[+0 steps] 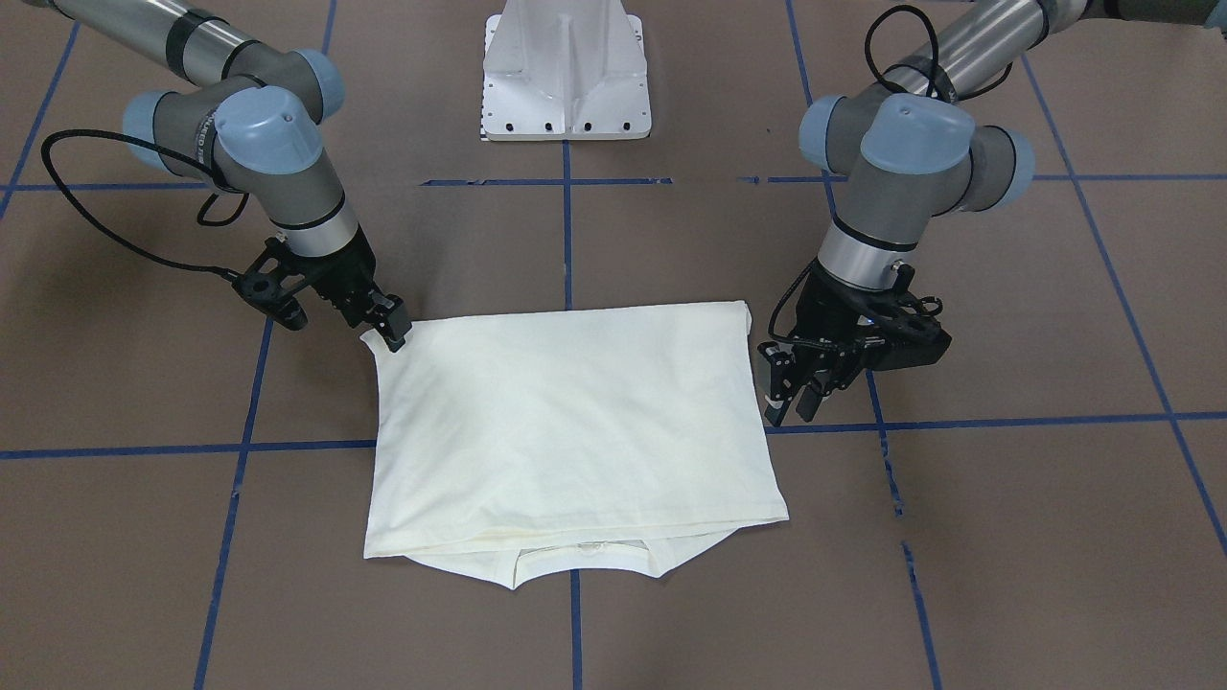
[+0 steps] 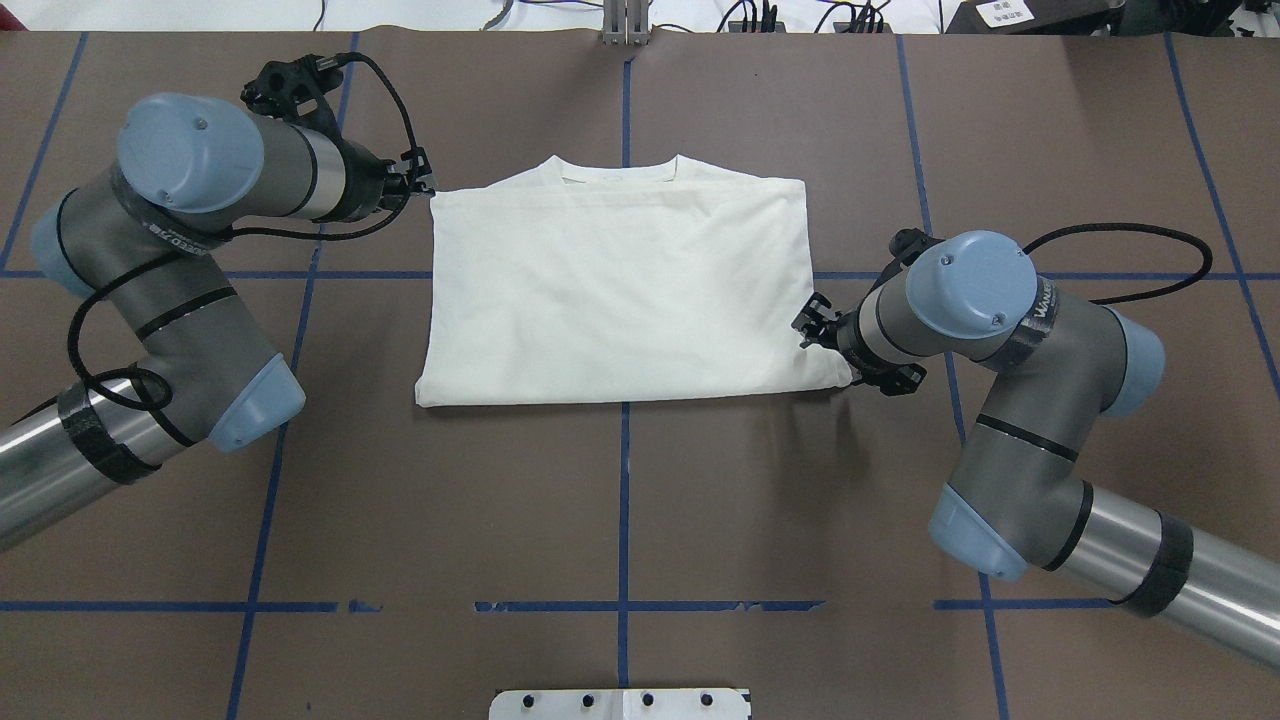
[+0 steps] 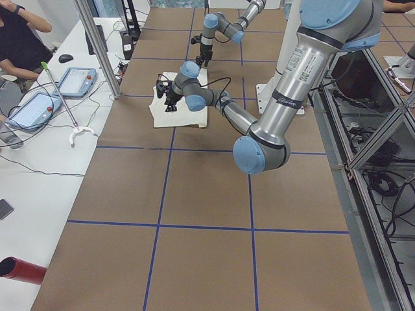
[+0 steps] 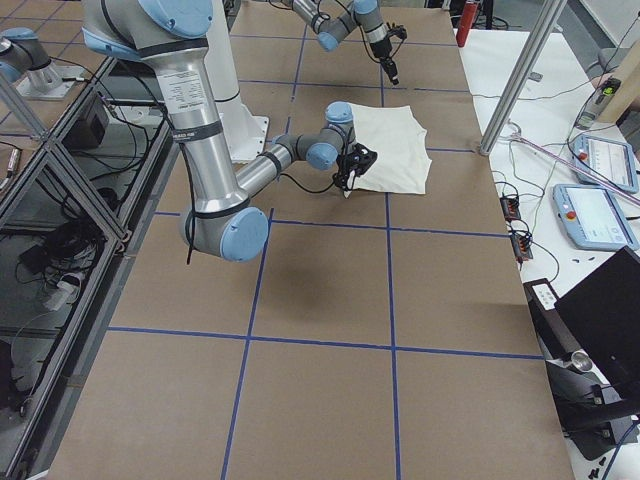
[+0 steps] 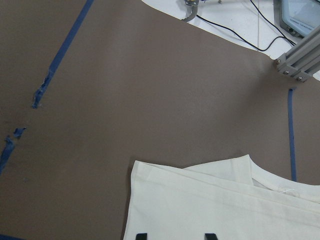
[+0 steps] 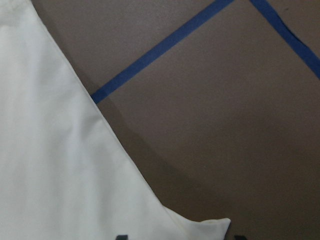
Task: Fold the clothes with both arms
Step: 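Grasp the folded shirt's side edge with the right gripper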
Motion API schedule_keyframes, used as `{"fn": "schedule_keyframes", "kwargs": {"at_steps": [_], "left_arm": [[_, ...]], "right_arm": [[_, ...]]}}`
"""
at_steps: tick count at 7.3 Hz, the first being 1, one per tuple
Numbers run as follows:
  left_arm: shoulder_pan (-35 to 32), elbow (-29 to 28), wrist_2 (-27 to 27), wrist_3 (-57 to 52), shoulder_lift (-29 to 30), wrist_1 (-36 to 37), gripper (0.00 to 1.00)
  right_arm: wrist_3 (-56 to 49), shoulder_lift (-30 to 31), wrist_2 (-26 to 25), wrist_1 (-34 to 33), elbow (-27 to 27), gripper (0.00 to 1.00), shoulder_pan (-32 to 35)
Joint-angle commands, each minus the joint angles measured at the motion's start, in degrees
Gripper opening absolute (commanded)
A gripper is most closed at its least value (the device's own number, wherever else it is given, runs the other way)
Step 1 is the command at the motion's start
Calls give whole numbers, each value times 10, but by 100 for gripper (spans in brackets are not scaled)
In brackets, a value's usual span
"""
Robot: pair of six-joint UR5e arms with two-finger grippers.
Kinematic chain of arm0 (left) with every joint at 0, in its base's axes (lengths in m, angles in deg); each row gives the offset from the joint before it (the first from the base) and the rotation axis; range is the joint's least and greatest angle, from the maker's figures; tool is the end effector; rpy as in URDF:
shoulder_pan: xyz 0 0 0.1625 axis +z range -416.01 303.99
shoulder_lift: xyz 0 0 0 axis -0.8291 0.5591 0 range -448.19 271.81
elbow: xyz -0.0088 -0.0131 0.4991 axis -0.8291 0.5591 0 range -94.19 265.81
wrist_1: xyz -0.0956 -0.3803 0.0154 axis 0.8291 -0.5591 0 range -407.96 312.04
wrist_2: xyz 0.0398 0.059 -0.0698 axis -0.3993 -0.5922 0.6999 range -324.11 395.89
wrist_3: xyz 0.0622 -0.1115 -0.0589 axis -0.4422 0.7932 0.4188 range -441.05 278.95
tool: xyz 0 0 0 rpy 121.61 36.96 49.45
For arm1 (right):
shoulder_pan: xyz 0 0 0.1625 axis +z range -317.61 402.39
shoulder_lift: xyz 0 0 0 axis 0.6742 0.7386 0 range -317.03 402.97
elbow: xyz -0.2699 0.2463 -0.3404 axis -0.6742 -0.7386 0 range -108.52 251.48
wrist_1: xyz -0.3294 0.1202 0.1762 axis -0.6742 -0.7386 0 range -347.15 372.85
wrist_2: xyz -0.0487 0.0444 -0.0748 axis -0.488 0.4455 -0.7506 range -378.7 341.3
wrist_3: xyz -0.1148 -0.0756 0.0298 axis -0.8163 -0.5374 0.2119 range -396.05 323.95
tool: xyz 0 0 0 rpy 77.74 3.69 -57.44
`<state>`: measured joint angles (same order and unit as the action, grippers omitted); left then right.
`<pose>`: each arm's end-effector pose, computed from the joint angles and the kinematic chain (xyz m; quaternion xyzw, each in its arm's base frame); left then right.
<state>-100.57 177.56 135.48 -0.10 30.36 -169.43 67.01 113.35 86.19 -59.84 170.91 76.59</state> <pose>0.4405 -0.5882 0.3926 0.1667 0.4889 -0.2199 0.8276 -0.4892 -0.4500 0.4754 -0.0455 -0.4055 0.3186 0.8556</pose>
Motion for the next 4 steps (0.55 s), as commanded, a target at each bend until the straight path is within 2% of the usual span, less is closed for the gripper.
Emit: {"fn": "schedule_keyframes", "kwargs": {"at_steps": [1, 3, 4], "left_arm": [[0, 1, -1, 0, -1, 0, 48], [-1, 1, -2, 0, -2, 0, 48], [0, 1, -3, -1, -7, 0, 48]], "right_arm": [[1, 3, 0, 0, -2, 54, -9], [0, 3, 1, 0, -1, 8, -9], [0, 3, 1, 0, 1, 0, -9]]}}
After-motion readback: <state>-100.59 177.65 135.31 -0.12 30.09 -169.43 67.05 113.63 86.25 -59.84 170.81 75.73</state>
